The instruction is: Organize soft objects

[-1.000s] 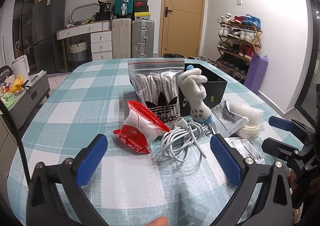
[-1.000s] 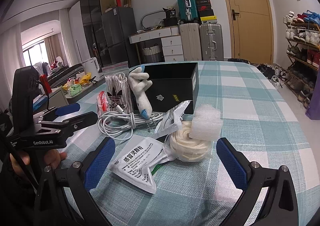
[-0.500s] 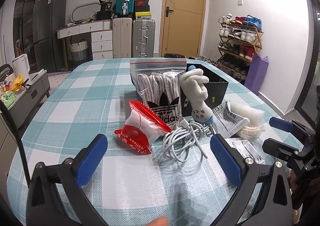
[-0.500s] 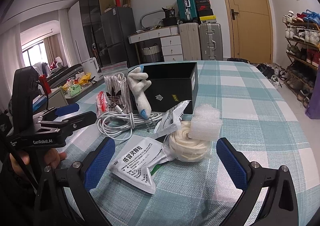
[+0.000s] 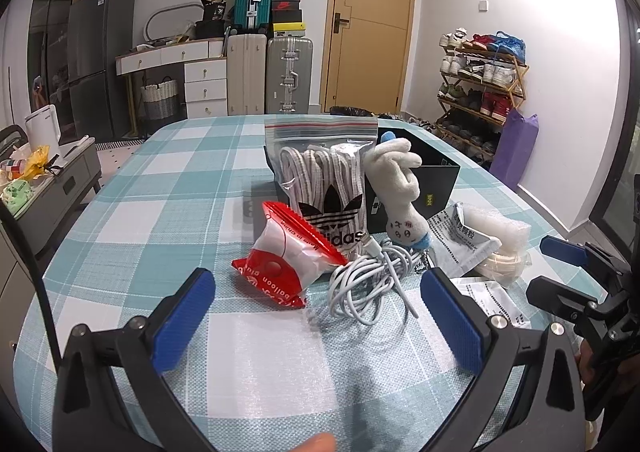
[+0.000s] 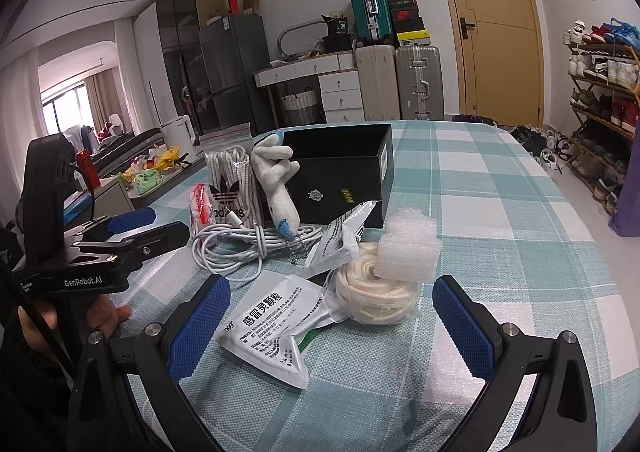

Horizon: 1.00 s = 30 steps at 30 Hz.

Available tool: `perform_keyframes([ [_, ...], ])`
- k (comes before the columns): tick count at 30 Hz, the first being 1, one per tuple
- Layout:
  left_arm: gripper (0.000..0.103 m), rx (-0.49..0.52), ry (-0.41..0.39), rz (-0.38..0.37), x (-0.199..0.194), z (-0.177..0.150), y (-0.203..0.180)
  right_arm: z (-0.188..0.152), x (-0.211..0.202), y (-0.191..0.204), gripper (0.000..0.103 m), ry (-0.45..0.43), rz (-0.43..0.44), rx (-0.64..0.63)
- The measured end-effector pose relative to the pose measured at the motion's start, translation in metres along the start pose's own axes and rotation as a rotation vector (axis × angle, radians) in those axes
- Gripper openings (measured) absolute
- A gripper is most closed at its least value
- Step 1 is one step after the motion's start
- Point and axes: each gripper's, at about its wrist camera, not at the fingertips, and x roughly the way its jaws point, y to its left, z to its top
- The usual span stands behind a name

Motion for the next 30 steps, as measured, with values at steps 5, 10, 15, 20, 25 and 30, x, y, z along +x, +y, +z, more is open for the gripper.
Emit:
perform_keyframes([
  [5, 0.103, 0.004, 0.007, 0.009, 0.001, 0.001, -0.002, 0.001, 0.0, -0.001, 0.103, -0.007, -0.001, 0.002],
  [10, 0.103, -0.005, 0.01, 0.004, 0.002, 0.001, -0.001, 0.003, 0.001, -0.001, 0.103, -0.005, -0.012, -0.001],
  [15, 0.103, -0.004, 0.014, 0.004, 0.002, 0.002, -0.001, 0.004, 0.002, 0.0, 0.103, 0.009, -0.006, 0.006],
  [20, 0.103, -0.009, 0.009, 0.013, 0.002, 0.004, 0.002, 0.008, 0.001, 0.003, 0.103, 0.007, -0.012, -0.018],
  [25, 0.103, -0.013, 0.008, 0.016, 0.002, 0.008, 0.007, 0.012, 0.001, 0.002, 0.103, 0.012, -0.021, -0.019],
  [30, 0.103, -0.004, 0.0, 0.03, 0.003, 0.012, 0.011, 0.017, 0.003, -0.004, 0.103, 0.019, -0.02, -0.007],
])
